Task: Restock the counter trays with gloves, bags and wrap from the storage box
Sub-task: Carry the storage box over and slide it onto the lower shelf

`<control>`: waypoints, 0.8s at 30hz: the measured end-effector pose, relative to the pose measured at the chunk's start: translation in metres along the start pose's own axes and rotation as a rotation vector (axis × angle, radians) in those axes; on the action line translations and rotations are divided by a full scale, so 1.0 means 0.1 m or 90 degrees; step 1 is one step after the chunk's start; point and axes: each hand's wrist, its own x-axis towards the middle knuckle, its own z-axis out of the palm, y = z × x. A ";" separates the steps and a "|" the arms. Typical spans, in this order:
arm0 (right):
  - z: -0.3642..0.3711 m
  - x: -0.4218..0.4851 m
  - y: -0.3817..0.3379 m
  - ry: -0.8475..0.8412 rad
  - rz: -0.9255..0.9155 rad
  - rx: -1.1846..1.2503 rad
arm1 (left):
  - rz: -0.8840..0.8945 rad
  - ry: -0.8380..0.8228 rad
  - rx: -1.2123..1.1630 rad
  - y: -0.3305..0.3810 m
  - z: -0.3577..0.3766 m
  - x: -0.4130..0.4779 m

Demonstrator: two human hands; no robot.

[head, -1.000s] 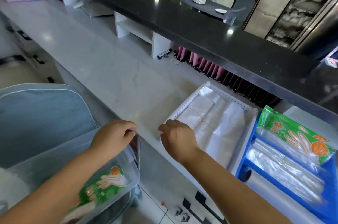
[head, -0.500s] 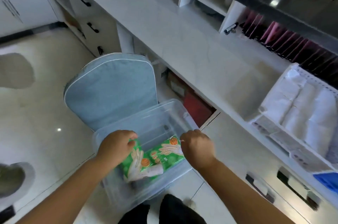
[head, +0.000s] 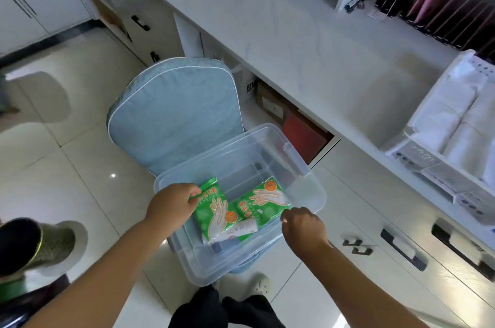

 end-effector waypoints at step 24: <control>2.31 1.86 -1.13 -0.245 0.359 0.180 | 0.527 -0.055 0.321 -0.69 0.69 2.29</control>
